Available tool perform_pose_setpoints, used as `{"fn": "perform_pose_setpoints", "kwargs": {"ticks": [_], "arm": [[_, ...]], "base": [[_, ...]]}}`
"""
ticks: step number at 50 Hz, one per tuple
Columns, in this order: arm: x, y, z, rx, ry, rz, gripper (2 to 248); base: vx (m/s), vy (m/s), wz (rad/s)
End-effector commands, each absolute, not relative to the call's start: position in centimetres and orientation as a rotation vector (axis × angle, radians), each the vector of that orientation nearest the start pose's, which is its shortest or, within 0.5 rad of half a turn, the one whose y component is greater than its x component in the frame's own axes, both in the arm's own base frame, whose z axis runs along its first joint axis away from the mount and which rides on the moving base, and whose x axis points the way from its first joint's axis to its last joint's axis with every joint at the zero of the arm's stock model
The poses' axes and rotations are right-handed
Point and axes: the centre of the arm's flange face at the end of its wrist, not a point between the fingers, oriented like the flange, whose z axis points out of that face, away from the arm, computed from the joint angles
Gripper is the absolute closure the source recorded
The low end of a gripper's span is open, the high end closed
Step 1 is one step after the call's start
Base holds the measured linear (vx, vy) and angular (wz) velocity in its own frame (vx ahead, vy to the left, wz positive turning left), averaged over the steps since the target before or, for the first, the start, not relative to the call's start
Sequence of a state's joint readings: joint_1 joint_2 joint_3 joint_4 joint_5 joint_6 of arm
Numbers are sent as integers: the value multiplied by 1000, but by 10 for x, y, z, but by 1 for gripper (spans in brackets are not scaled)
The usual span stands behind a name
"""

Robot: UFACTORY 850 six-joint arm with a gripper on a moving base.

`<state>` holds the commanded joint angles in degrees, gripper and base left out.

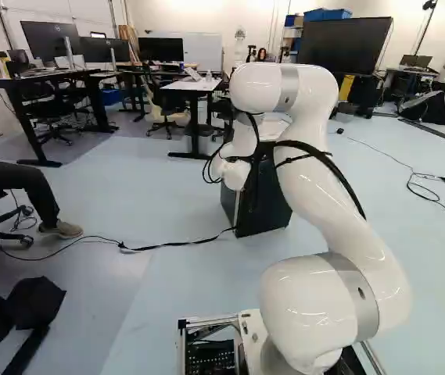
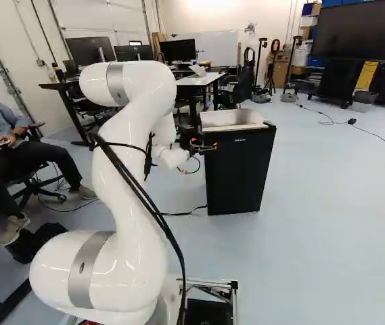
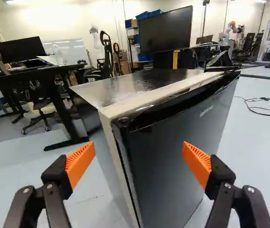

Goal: Open the fridge door

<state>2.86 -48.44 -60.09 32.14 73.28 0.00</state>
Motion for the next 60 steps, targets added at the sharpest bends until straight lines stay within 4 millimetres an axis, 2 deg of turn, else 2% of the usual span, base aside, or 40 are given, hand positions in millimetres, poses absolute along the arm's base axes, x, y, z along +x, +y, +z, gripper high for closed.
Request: {"fn": "perform_pose_setpoints", "kwargs": {"ticks": [44, 51, 60], "arm": [[601, -32, 224, -2451, 892, -2243, 3], [594, -34, 225, -2466, 934, -2233, 3], [575, -38, 226, -2508, 1031, -2190, 3]], "base": [[0, 0, 0], [0, 0, 0], [0, -1, -5]]}}
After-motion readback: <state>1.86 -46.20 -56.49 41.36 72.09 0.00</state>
